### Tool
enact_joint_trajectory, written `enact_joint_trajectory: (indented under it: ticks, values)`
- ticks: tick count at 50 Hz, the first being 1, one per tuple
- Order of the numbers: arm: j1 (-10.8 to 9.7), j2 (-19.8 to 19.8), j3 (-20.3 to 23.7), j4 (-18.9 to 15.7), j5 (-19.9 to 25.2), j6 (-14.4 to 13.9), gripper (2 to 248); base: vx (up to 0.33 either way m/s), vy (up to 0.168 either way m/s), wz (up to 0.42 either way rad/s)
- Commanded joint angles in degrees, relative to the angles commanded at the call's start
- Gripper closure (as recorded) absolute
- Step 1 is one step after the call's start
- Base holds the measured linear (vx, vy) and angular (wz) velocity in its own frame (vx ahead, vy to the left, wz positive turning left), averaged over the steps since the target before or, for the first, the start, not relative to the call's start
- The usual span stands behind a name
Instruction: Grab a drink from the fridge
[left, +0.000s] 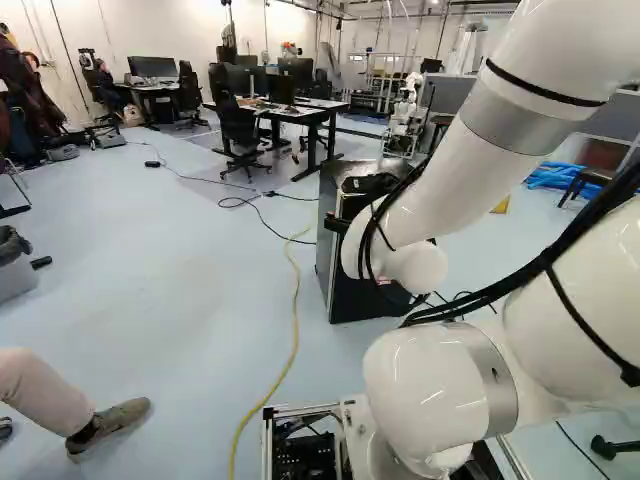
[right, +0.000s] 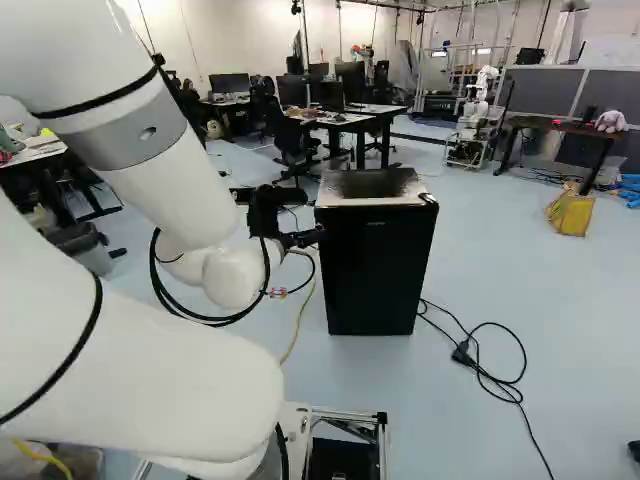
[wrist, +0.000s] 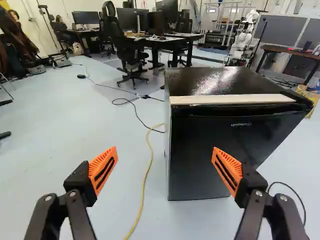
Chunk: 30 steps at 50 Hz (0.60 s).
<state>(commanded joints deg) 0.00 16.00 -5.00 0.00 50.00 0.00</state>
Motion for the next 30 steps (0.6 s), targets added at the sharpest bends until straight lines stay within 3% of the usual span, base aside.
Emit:
enact_joint_trajectory:
  ticks: [30]
  values:
    - [0.0,0.0,0.0,0.0,0.0,0.0,3,0.0,0.0,0.0]
